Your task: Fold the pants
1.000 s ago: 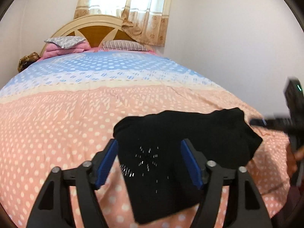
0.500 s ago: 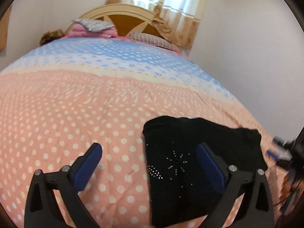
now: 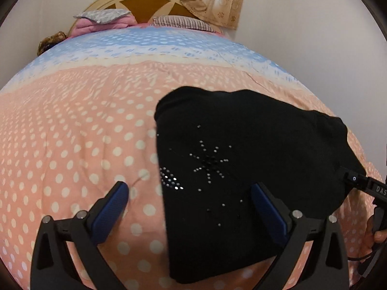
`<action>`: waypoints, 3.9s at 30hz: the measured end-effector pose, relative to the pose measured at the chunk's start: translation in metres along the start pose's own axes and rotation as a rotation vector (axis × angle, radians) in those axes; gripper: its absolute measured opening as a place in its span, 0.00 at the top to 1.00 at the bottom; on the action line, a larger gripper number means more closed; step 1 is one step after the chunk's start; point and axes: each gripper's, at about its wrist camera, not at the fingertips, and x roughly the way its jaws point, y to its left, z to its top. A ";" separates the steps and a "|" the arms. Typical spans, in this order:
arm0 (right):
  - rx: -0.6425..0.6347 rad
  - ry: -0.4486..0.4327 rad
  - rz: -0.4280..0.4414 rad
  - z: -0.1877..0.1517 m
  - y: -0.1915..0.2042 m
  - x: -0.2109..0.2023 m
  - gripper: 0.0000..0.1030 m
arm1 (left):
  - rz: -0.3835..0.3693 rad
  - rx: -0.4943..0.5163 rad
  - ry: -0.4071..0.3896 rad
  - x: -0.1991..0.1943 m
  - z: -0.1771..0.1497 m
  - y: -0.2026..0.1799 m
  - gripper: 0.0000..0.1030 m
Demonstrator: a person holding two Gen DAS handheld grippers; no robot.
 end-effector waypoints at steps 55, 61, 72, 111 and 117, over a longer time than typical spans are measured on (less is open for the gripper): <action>-0.382 -0.105 0.412 0.103 0.338 0.148 0.75 | 0.375 -0.195 -0.248 -0.045 0.123 0.266 0.86; -0.408 0.090 0.258 0.080 0.342 0.231 0.63 | 0.396 -0.309 -0.037 0.010 0.083 0.313 0.64; -0.225 -0.128 0.208 0.106 0.282 0.152 0.63 | 0.530 -0.284 -0.218 -0.059 0.086 0.320 0.40; -0.180 0.032 0.251 -0.015 0.341 0.097 0.30 | 0.573 -0.121 -0.187 -0.084 0.021 0.197 0.05; -0.199 -0.017 0.210 -0.029 0.335 0.061 0.30 | 0.522 -0.137 -0.151 -0.087 0.007 0.182 0.05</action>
